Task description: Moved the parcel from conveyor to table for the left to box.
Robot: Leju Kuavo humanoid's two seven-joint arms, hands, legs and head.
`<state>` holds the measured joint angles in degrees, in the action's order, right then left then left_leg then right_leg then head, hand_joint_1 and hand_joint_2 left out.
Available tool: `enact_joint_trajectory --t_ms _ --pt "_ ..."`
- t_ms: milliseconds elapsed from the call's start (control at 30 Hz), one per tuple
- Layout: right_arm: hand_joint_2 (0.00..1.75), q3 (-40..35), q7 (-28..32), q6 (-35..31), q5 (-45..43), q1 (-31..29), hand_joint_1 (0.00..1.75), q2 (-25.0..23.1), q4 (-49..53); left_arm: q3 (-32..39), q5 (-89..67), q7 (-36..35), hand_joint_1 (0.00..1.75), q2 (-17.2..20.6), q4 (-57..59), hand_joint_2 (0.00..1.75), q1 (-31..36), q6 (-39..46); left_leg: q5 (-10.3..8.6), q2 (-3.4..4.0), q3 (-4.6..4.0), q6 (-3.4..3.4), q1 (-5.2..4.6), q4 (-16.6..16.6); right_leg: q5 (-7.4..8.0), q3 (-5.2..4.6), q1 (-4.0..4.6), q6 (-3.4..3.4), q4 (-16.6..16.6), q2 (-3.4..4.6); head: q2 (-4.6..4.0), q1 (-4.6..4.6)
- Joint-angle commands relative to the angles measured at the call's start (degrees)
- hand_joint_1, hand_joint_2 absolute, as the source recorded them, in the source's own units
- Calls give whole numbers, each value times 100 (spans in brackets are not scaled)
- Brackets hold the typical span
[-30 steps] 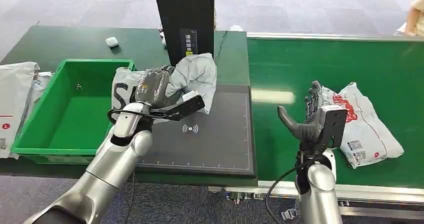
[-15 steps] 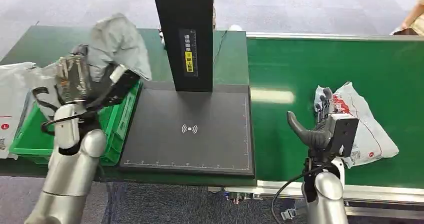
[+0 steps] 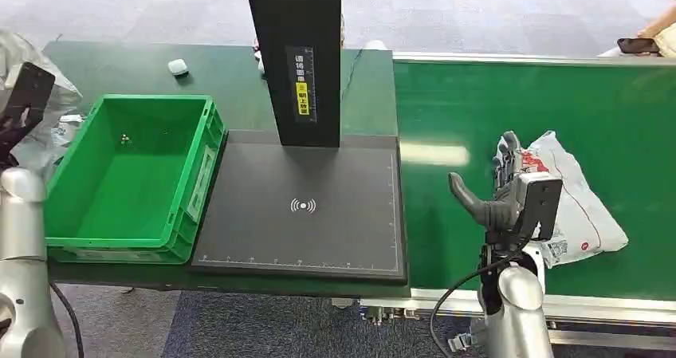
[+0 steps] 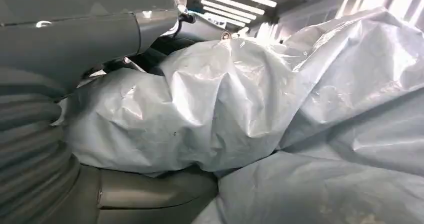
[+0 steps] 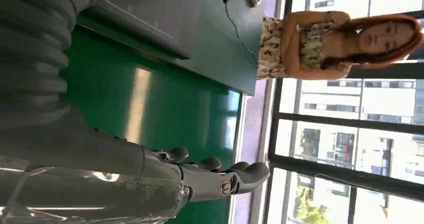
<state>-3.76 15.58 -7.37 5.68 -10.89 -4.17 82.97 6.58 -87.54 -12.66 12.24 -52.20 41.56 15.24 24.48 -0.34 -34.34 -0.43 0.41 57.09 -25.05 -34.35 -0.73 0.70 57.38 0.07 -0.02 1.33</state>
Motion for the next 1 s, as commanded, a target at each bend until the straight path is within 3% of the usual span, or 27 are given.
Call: enact_joint_trajectory --t_ms 33,100,167,267,1000 --pt "175 -222 -36 -10 -29 -260 0 184 -406 166 -58 -32 175 67 1105 175 493 -269 6 6 22 0 5 -4 -3 24 6 -5 -8 2 0 0" --pt "175 -240 -41 1 -33 -283 0 191 -445 174 -12 34 175 35 1319 175 562 -565 2 0 7 1 2 0 -1 10 3 -2 -6 -3 0 2" --pt "175 -315 -45 132 -91 -445 0 256 -673 500 761 744 175 -79 2341 175 950 -1738 2 -5 11 1 0 0 -2 14 2 -3 -4 -7 0 2" --pt "175 -394 -21 218 -151 -664 0 260 -967 601 1121 978 175 23 3317 175 1362 -2619 0 -3 12 2 -1 -2 0 14 3 -1 -5 -5 0 2" --pt "175 -497 -59 215 -155 -678 0 263 -912 435 1213 908 175 -61 3430 175 1828 -2899 1 -7 7 -1 5 5 1 13 14 -1 -6 -8 0 0"
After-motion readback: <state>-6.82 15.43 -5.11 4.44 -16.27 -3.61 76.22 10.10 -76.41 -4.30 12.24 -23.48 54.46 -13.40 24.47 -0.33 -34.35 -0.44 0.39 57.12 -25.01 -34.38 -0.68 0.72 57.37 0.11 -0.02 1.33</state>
